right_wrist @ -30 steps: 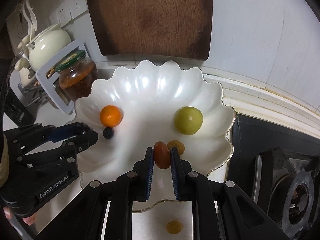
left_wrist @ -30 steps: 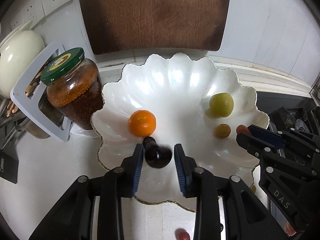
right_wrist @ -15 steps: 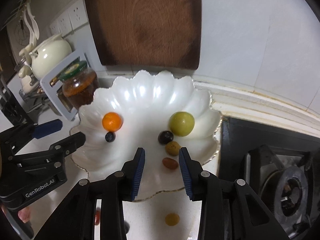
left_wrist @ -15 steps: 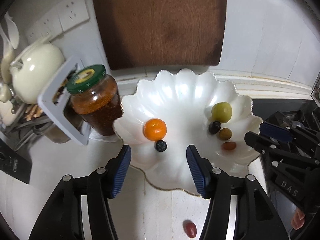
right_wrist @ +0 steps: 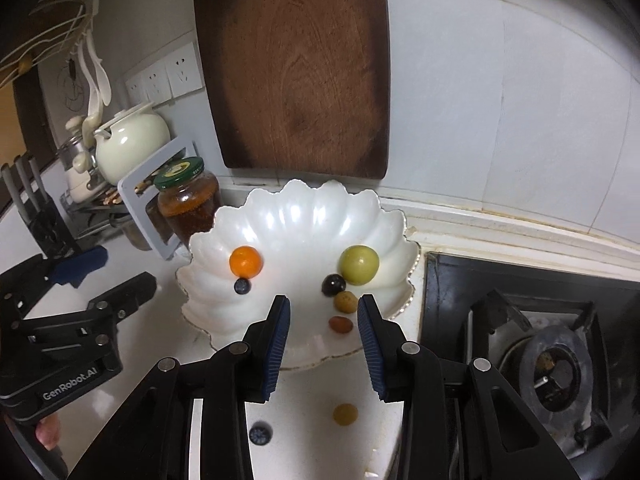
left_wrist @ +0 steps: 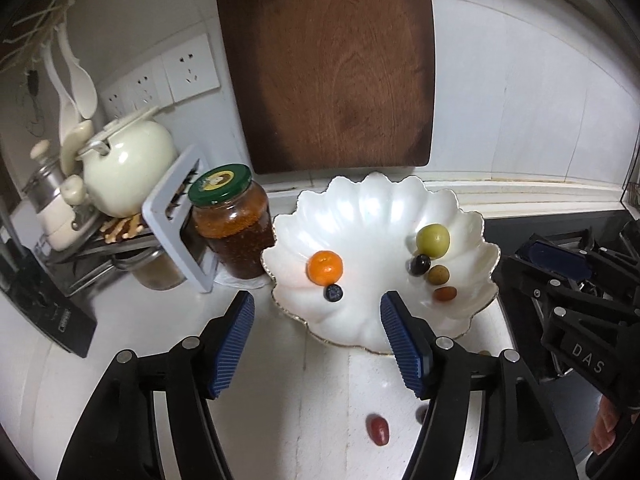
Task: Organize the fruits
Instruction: 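Withdraw both tools from the bowl toward the red grape and tan fruit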
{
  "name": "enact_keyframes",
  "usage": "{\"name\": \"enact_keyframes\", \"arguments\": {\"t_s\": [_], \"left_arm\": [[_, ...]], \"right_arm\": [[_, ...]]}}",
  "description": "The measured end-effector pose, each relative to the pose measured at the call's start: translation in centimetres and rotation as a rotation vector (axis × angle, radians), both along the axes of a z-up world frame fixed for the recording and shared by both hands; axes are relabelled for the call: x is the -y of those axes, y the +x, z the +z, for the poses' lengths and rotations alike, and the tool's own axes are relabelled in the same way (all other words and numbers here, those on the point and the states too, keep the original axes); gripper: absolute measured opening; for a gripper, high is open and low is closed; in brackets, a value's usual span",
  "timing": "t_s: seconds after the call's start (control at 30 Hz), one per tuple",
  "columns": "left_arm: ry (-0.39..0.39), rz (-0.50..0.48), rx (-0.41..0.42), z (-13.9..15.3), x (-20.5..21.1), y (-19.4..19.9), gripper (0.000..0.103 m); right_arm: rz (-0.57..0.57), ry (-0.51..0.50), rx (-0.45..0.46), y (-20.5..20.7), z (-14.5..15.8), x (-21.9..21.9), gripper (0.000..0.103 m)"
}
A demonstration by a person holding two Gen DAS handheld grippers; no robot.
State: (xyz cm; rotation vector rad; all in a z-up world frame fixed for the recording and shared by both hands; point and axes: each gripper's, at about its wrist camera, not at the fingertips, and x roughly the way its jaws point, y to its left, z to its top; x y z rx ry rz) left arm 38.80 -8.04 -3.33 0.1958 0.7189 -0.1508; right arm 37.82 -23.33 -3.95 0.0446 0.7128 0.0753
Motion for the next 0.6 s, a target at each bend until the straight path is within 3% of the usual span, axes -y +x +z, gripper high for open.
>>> {"name": "enact_keyframes", "arguments": {"t_s": [0.6], "left_arm": [[-0.035,0.043,-0.017,-1.6,-0.8,-4.3,0.065]], "right_arm": [[-0.014,0.001,-0.018,-3.4,-1.7,0.8,0.036]]}}
